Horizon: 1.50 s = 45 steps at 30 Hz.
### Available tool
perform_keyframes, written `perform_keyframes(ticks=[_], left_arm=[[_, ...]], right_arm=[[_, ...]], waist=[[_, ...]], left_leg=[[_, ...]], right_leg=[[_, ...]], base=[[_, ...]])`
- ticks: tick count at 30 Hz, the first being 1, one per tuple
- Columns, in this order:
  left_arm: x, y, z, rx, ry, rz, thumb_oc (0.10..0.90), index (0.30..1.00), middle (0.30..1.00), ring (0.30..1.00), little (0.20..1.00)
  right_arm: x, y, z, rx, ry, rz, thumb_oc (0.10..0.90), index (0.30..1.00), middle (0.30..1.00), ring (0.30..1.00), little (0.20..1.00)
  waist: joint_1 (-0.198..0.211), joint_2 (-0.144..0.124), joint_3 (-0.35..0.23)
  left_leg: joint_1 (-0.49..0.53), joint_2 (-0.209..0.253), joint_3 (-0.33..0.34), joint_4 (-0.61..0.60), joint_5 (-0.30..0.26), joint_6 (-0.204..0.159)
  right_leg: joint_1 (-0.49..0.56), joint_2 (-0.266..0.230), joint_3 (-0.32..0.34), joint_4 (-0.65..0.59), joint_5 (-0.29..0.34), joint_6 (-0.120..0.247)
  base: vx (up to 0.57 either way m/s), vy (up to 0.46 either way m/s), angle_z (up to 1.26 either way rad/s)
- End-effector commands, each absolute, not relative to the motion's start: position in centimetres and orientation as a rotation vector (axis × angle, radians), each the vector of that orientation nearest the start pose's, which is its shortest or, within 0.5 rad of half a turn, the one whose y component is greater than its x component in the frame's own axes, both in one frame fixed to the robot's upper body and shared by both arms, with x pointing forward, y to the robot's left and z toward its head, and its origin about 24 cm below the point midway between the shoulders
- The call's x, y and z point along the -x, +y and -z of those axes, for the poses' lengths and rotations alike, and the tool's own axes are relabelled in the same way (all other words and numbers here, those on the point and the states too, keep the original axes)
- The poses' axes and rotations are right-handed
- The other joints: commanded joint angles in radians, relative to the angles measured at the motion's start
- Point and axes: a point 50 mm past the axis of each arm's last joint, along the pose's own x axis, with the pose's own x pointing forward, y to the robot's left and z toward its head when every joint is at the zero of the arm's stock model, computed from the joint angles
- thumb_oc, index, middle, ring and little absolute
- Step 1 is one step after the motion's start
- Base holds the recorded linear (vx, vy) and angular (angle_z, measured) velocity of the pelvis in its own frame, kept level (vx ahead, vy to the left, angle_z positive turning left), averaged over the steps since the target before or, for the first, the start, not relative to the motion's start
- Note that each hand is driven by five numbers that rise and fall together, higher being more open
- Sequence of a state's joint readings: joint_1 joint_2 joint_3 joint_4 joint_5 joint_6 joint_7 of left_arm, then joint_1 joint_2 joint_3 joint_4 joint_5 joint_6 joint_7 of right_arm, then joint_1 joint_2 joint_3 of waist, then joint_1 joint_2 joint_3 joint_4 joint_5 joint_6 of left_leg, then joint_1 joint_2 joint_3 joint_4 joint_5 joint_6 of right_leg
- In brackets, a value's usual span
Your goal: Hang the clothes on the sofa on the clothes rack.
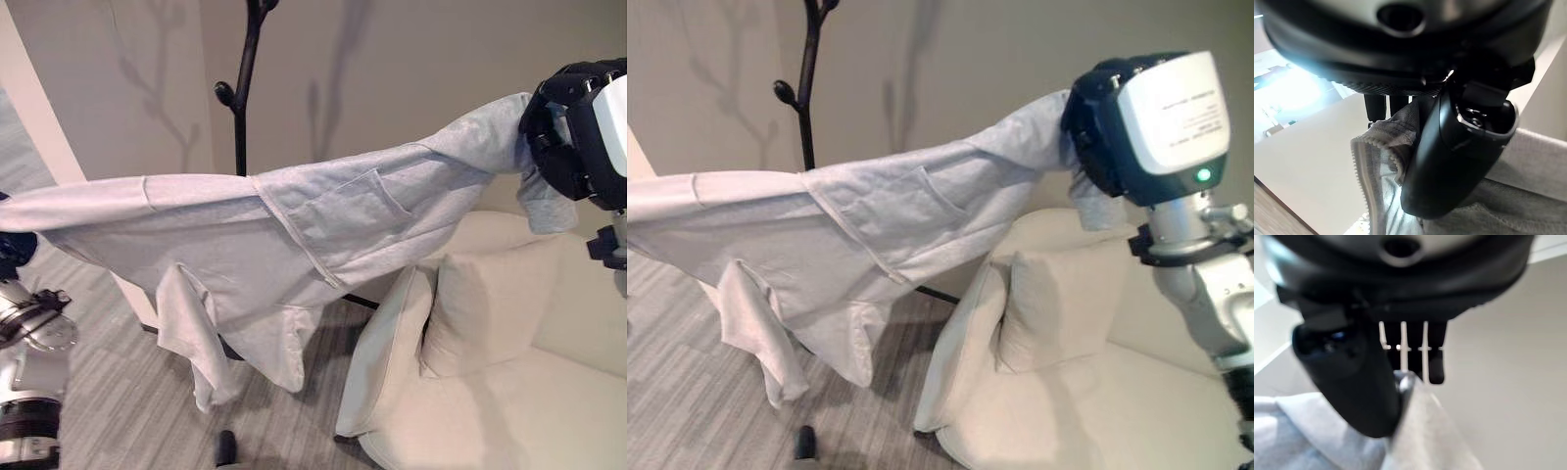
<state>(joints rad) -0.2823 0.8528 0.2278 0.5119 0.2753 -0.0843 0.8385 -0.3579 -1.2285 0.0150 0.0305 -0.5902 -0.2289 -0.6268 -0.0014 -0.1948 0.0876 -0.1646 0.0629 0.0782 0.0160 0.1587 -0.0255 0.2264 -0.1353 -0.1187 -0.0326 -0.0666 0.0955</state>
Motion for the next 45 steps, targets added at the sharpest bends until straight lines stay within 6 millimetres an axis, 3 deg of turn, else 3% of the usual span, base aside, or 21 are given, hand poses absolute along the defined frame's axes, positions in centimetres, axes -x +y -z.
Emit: perform_keyframes(ticks=[1,8,10,12,14,15,16,19,20,21,23,25,26,28,30,36,41,45], left_arm=[[-23.4,41.1,-24.8,-1.093,-0.573,-1.325,0.400,0.300,0.300,0.300,0.300],[-22.0,43.1,-27.1,-1.162,-0.546,-1.410,0.400,0.300,0.300,0.300,0.300],[-22.4,43.2,-27.6,-1.195,-0.524,-1.383,0.400,0.300,0.300,0.300,0.300],[-22.5,43.3,-27.2,-1.201,-0.502,-1.370,0.400,0.300,0.300,0.300,0.300],[-22.6,43.8,-26.4,-1.201,-0.445,-1.357,0.400,0.300,0.300,0.300,0.300],[-23.4,43.7,-25.8,-1.215,-0.408,-1.309,0.400,0.300,0.300,0.300,0.300],[-23.4,43.7,-25.7,-1.213,-0.404,-1.309,0.400,0.300,0.300,0.300,0.300],[-24.2,43.9,-26.0,-1.231,-0.373,-1.275,0.400,0.300,0.300,0.300,0.300],[-24.2,43.9,-26.0,-1.230,-0.372,-1.275,0.400,0.300,0.300,0.300,0.300],[-24.8,44.1,-25.8,-1.238,-0.324,-1.255,0.400,0.300,0.300,0.300,0.300],[-25.6,43.9,-26.4,-1.260,-0.317,-1.233,0.400,0.300,0.300,0.300,0.300],[-26.4,43.6,-26.3,-1.282,-0.303,-1.205,0.400,0.300,0.300,0.300,0.300],[-26.7,43.4,-27.1,-1.345,-0.300,-1.195,0.400,0.300,0.300,0.300,0.300],[-26.9,43.4,-26.5,-1.292,-0.291,-1.203,0.400,0.300,0.300,0.300,0.300],[-26.5,43.7,-26.7,-1.329,-0.280,-1.191,0.400,0.300,0.300,0.300,0.300],[-26.0,44.5,-26.3,-1.332,-0.235,-1.199,0.400,0.300,0.300,0.300,0.300],[-24.5,45.8,-25.7,-1.319,-0.176,-1.232,0.400,0.300,0.300,0.300,0.300],[-24.2,46.2,-24.4,-1.302,-0.137,-1.219,0.400,0.300,0.300,0.300,0.300]], right_arm=[[-25.7,-30.3,-34.2,1.623,-1.044,0.835,0.400,0.300,0.300,0.300,0.300],[-25.5,-31.5,-36.6,1.687,-1.020,0.944,0.400,0.300,0.300,0.300,0.300],[-25.9,-33.0,-37.1,1.703,-0.923,0.979,0.400,0.300,0.300,0.300,0.300],[-26.1,-33.1,-37.4,1.687,-0.912,0.983,0.400,0.300,0.300,0.300,0.300],[-26.5,-33.1,-38.2,1.658,-0.904,0.994,0.400,0.300,0.300,0.300,0.300],[-27.5,-33.6,-38.1,1.669,-0.842,0.991,0.400,0.300,0.300,0.300,0.300],[-27.6,-33.5,-38.3,1.671,-0.843,0.989,0.400,0.300,0.300,0.300,0.300],[-28.7,-33.5,-38.4,1.673,-0.783,0.956,0.400,0.300,0.300,0.300,0.300],[-28.8,-33.5,-38.5,1.674,-0.784,0.956,0.400,0.300,0.300,0.300,0.300],[-29.4,-33.7,-38.5,1.652,-0.751,0.952,0.400,0.300,0.300,0.300,0.300],[-29.8,-33.6,-38.9,1.653,-0.738,0.942,0.400,0.300,0.300,0.300,0.300],[-29.9,-34.0,-39.0,1.685,-0.705,0.955,0.400,0.300,0.300,0.300,0.300],[-29.4,-34.1,-39.8,1.734,-0.710,0.964,0.400,0.300,0.300,0.300,0.300],[-29.5,-34.1,-40.0,1.708,-0.703,0.971,0.400,0.300,0.300,0.300,0.300],[-28.9,-34.4,-40.4,1.765,-0.698,0.961,0.400,0.300,0.300,0.300,0.300],[-27.6,-36.0,-41.3,1.819,-0.645,1.022,0.400,0.300,0.300,0.300,0.300],[-26.7,-37.1,-41.4,1.838,-0.608,1.068,0.400,0.300,0.300,0.300,0.300],[-26.1,-38.2,-40.2,1.840,-0.577,1.076,0.400,0.300,0.300,0.300,0.300]], waist=[[0.062,0.067,-0.132],[0.057,0.054,-0.147],[0.055,0.053,-0.138],[0.057,0.056,-0.131],[0.068,0.068,-0.114],[0.070,0.082,-0.100],[0.067,0.082,-0.098],[0.050,0.093,-0.089],[0.050,0.094,-0.088],[0.037,0.089,-0.079],[0.015,0.081,-0.070],[-0.014,0.082,-0.058],[-0.018,0.073,-0.064],[-0.024,0.064,-0.076],[-0.037,0.065,-0.122],[-0.051,0.075,-0.157],[-0.051,0.097,-0.174],[-0.061,0.116,-0.178]], left_leg=[[0.040,0.054,0.023,0.012,-0.120,-0.049],[0.095,-0.009,0.046,-0.023,-0.157,-0.003],[0.145,-0.048,0.035,-0.035,-0.187,0.030],[0.160,-0.054,0.032,-0.037,-0.193,0.039],[0.187,-0.056,0.039,-0.040,-0.198,0.059],[0.216,-0.056,0.049,-0.046,-0.208,0.068],[0.222,-0.059,0.046,-0.050,-0.213,0.067],[0.252,-0.050,0.019,-0.063,-0.218,0.052],[0.252,-0.050,0.018,-0.063,-0.218,0.052],[0.274,-0.053,-0.008,-0.064,-0.231,0.038],[0.295,-0.052,-0.026,-0.062,-0.254,0.024],[0.316,-0.045,-0.051,-0.056,-0.272,0.013],[0.321,-0.048,-0.069,-0.043,-0.300,0.012],[0.334,-0.047,-0.070,-0.043,-0.308,0.009],[0.358,-0.018,-0.084,-0.040,-0.323,-0.006],[0.372,0.022,-0.089,-0.040,-0.307,-0.036],[0.381,0.050,-0.090,-0.027,-0.268,-0.060],[0.392,0.060,-0.091,-0.029,-0.253,-0.066]], right_leg=[[-0.077,-0.032,0.012,0.091,-0.003,0.063],[-0.123,-0.062,0.012,0.195,0.065,0.095],[-0.168,-0.072,0.016,0.359,0.111,0.095],[-0.187,-0.073,0.015,0.415,0.134,0.096],[-0.233,-0.095,-0.017,0.520,0.203,0.092],[-0.267,-0.112,-0.069,0.586,0.184,0.082],[-0.266,-0.116,-0.070,0.597,0.173,0.082],[-0.321,-0.032,-0.091,0.516,0.044,0.043],[-0.321,-0.032,-0.092,0.515,0.044,0.042],[-0.339,0.014,-0.084,0.336,0.033,0.037],[-0.364,0.027,-0.046,0.158,0.088,0.051],[-0.408,0.021,0.031,0.061,0.160,0.083],[-0.380,0.022,0.062,0.003,0.164,0.085],[-0.370,0.026,0.081,0.007,0.193,0.077],[-0.335,0.051,0.074,-0.014,0.191,0.063],[-0.301,0.083,0.054,-0.041,0.178,0.049],[-0.273,0.110,0.050,-0.044,0.146,0.030],[-0.257,0.118,0.049,-0.045,0.131,0.022]], base=[[0.13,0.257,0.02],[0.12,0.221,-0.06],[0.15,0.267,0.10],[0.07,0.178,0.27],[0.11,0.244,0.10],[0.13,0.186,0.01],[0.15,0.131,-0.03],[0.15,-0.017,0.08],[0.19,-0.078,0.24],[0.19,-0.096,0.30],[0.28,-0.105,0.31],[0.25,-0.053,0.52],[0.13,-0.022,0.76],[0.29,-0.108,1.08],[0.43,-0.173,0.86],[0.15,-0.090,0.24],[0.12,-0.070,-0.13],[0.07,-0.023,-0.05]])
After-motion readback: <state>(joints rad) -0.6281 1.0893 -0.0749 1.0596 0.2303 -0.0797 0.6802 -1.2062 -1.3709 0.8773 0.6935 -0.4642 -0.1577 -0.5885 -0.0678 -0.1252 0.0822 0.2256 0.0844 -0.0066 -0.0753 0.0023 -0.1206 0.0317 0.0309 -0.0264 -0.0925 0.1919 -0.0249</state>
